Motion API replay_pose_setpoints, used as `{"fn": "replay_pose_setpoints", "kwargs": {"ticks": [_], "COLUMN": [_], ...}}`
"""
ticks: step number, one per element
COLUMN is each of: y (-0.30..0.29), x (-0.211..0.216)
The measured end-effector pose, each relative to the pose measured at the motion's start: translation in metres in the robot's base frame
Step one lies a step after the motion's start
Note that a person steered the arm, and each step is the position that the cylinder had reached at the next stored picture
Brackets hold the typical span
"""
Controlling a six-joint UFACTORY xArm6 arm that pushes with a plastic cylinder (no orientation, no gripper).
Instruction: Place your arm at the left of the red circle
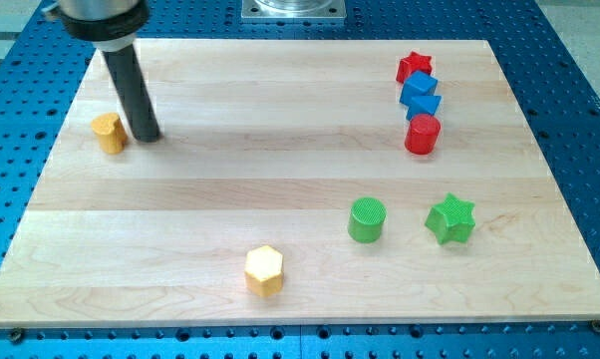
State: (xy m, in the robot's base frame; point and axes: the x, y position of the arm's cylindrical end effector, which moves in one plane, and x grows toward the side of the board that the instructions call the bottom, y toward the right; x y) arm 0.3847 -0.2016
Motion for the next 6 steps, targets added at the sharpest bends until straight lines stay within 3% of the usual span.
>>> {"fn": "replay_pose_setpoints", "kwargs": {"ticks": [2,3,4,6], "y": [-0.037,0.018,0.128,0.24], "x": [0.006,0.034,0.042,-0.003]}}
